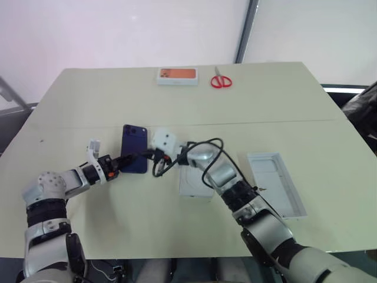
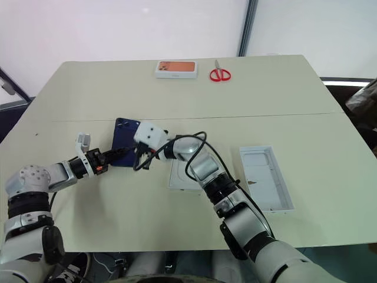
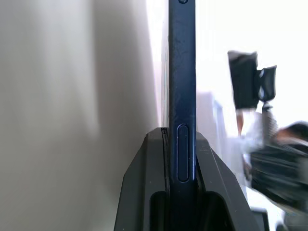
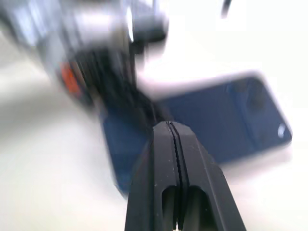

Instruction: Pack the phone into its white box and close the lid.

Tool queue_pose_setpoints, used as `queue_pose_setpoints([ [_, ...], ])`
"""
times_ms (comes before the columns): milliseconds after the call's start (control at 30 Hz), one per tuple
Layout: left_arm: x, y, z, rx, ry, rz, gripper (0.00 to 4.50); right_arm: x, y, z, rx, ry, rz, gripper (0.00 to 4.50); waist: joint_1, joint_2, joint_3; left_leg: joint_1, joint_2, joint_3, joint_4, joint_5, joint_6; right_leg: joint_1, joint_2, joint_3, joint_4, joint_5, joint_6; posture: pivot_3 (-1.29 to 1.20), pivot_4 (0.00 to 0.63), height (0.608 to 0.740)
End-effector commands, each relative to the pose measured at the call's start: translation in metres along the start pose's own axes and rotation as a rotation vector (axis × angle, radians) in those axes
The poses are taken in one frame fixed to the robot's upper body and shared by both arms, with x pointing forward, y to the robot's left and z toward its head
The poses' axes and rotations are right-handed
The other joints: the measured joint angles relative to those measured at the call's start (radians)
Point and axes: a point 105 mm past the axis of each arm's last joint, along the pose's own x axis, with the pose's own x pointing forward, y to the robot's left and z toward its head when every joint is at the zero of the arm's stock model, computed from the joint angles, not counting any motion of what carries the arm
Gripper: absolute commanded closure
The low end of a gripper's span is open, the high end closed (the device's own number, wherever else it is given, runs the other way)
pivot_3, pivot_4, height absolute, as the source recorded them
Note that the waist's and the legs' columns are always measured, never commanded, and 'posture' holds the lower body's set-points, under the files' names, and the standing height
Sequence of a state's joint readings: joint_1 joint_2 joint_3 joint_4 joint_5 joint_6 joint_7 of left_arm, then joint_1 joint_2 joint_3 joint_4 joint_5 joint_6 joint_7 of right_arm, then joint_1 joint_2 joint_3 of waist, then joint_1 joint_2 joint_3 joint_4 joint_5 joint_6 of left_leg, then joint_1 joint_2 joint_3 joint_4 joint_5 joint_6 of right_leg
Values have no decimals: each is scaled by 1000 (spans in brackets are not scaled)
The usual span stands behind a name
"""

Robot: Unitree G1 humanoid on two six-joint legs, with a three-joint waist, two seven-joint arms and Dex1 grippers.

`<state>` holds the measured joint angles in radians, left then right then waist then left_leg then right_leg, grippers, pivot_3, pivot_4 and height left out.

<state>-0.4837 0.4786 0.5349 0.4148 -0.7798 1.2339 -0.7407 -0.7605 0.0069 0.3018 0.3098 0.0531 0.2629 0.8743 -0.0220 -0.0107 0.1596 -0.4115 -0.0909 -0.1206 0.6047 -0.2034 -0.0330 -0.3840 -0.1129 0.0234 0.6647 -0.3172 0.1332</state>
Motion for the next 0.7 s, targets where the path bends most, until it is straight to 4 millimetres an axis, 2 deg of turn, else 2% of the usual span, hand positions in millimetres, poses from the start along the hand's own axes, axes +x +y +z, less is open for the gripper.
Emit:
queue_pose_setpoints([
  [33, -5, -27, 11, 30, -79, -119, 4500, -23, 7, 14, 53, -67, 68, 3558, 1, -1, 0, -1, 0, 0, 0, 0, 0, -1, 0, 0, -1, 0, 0, 0, 150, 740],
  [167, -4, -34, 4, 16, -67, -157, 4500, -41, 14, 3, 2, 3, 98, 1516, 0, -1, 0, -6, 0, 1, 1, 0, 0, -6, 0, 0, 1, 0, 0, 0, 150, 740],
  [233, -3, -42, 1, -10, -66, -201, 4500, -63, 28, -16, -42, 90, 137, 436, 2, -1, 0, -7, 0, 1, 1, 0, 0, -7, 0, 0, 0, 0, 0, 0, 150, 740],
  [267, -3, -46, 1, -9, -72, -218, 4500, -74, 35, -21, -58, 115, 151, 61, 3, -1, 0, -8, 0, 1, 2, 0, 1, -7, 0, 0, 0, 0, 0, 0, 150, 740],
  [333, -1, -51, -2, 12, -59, -228, 4500, -90, 50, -24, -52, 154, 204, 61, 5, -2, 1, -12, 0, 1, 4, -1, 1, -8, 0, 0, 0, 0, 0, 0, 150, 740],
  [400, 1, -54, -4, 29, -43, -231, 4500, -99, 49, -30, -130, 212, 176, 61, 1, -3, 1, -15, 0, 1, 7, -1, 1, -8, 0, 0, 1, 0, 0, 0, 150, 740],
  [700, 13, -67, -4, 80, -20, -245, 4500, -121, 49, -55, -179, 365, 173, 61, 10, -6, 3, -15, 0, 2, 8, -1, 1, -7, -1, -1, 0, 1, -1, 0, 150, 740],
])
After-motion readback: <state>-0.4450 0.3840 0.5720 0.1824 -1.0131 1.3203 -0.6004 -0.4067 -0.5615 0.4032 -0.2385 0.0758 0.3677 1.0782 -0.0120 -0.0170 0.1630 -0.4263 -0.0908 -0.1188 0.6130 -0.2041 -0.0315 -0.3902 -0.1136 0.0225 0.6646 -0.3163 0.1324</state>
